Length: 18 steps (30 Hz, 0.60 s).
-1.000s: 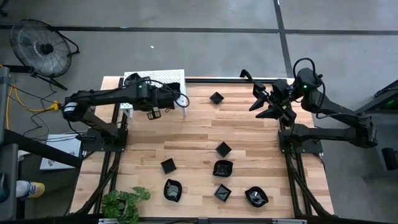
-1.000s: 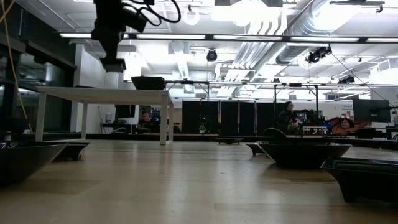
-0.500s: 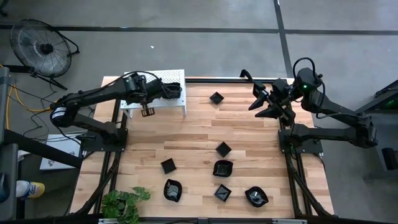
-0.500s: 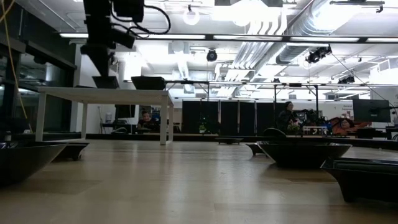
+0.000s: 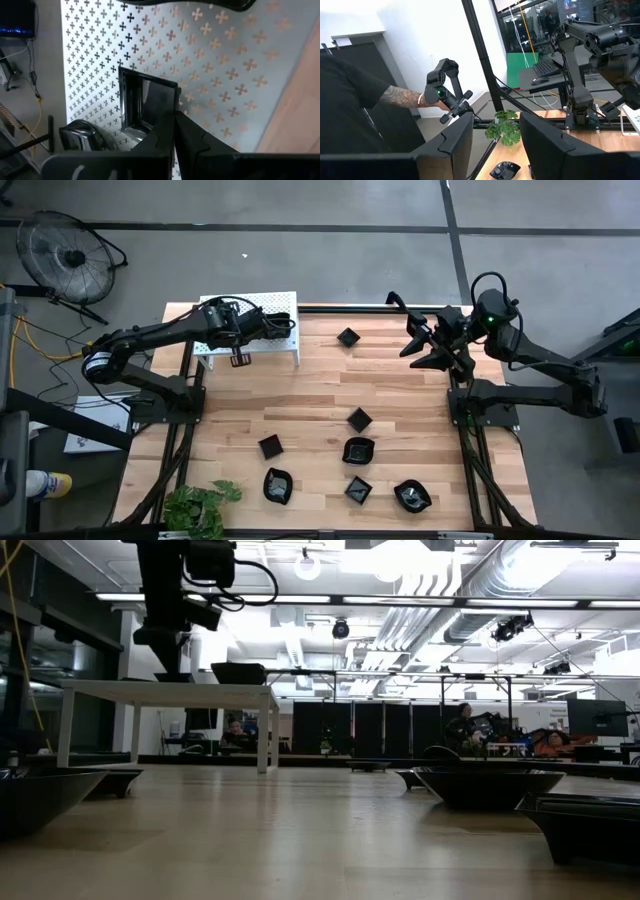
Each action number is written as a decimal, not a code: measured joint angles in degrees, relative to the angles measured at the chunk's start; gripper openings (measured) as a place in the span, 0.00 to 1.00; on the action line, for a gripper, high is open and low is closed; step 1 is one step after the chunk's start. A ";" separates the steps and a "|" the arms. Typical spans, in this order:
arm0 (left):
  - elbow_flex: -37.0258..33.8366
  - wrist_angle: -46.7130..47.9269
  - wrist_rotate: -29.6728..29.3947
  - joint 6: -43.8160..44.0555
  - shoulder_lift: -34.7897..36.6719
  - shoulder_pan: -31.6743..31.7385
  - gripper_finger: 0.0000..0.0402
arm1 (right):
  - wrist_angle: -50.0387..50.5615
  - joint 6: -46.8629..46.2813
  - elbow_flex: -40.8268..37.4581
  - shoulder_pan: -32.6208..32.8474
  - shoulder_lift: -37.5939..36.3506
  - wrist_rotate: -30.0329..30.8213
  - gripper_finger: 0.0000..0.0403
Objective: Pick & Place Mini shaped plates
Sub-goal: Put the black square plate on the shelf
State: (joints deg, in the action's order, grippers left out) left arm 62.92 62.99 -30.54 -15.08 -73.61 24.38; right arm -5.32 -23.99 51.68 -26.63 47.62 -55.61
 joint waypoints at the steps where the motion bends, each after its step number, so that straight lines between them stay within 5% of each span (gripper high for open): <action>1: -0.27 -0.48 0.04 -0.08 -0.10 0.00 0.00 | 0.00 0.01 0.00 0.00 0.00 0.00 0.39; 18: -0.80 -0.52 1.78 0.10 -0.65 0.00 0.06 | 0.04 0.44 0.00 0.00 0.00 -0.25 0.39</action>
State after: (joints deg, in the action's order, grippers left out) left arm 62.13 62.48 -28.76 -14.98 -74.26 24.38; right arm -5.28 -23.55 51.68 -26.63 47.62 -55.86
